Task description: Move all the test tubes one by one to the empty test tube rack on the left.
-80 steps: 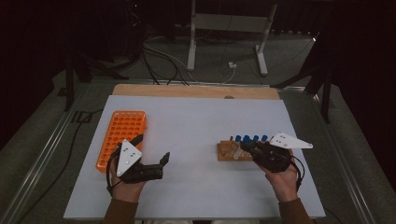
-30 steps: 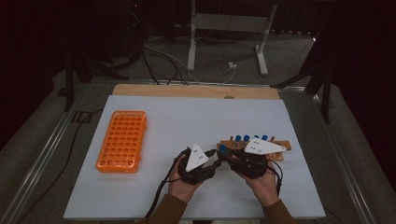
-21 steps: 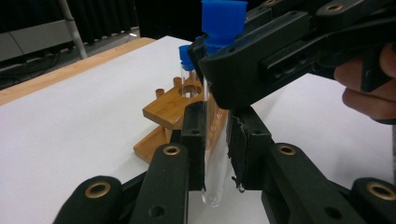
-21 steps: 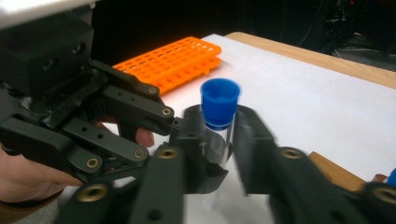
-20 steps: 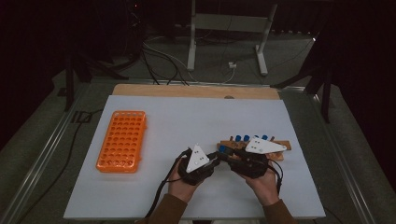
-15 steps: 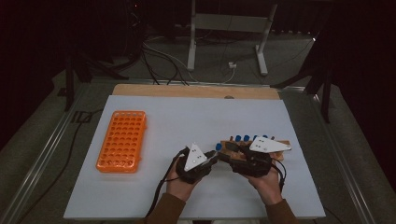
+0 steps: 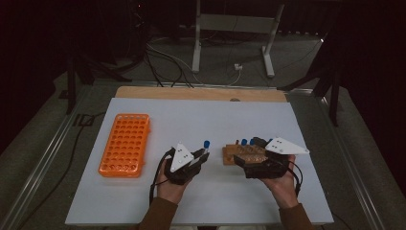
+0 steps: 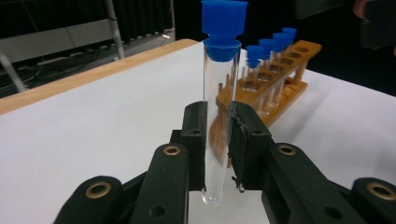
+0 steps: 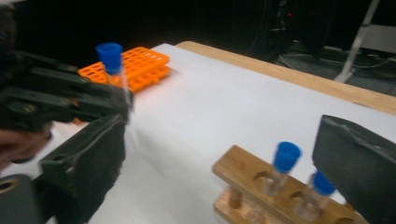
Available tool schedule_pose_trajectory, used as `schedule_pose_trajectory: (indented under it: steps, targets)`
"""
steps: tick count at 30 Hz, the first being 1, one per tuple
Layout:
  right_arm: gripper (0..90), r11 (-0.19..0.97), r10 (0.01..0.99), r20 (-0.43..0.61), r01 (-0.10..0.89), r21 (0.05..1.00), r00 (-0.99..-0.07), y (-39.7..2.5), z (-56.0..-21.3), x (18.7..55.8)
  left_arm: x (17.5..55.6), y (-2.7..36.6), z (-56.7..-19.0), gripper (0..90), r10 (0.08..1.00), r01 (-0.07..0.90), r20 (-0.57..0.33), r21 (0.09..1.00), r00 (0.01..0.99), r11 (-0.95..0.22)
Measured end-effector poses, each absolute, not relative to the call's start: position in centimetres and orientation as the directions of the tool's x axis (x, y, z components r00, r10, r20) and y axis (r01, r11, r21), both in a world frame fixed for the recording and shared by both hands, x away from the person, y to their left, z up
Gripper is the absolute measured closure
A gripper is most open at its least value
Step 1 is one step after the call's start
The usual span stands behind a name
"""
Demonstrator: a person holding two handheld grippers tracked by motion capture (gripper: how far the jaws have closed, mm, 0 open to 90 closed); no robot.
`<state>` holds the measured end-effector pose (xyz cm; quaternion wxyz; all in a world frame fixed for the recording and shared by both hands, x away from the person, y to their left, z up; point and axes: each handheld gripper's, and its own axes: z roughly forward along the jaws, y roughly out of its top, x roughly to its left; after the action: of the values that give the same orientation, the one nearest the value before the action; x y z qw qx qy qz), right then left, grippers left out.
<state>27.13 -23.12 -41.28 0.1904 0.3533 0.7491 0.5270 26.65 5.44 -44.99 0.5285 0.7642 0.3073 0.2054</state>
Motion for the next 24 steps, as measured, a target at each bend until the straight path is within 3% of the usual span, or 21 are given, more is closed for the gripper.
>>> schedule_pose_trajectory:
  steps: [9, 24]
  targets:
    - [0.0, 0.214, 0.782, 0.032, 0.316, 0.925, -0.623, -24.4, -41.2, 27.3, 26.6, 8.6, -44.5, 78.0, 0.737, 0.264, -0.037, 0.945, 0.675, -0.195]
    - [0.0, 0.163, 0.829, 0.05, 0.326, 0.931, -0.557, -27.3, -40.8, 27.6, 25.7, 13.8, -44.6, 77.9, 0.798, 0.268, -0.036, 0.95, 0.601, -0.159]
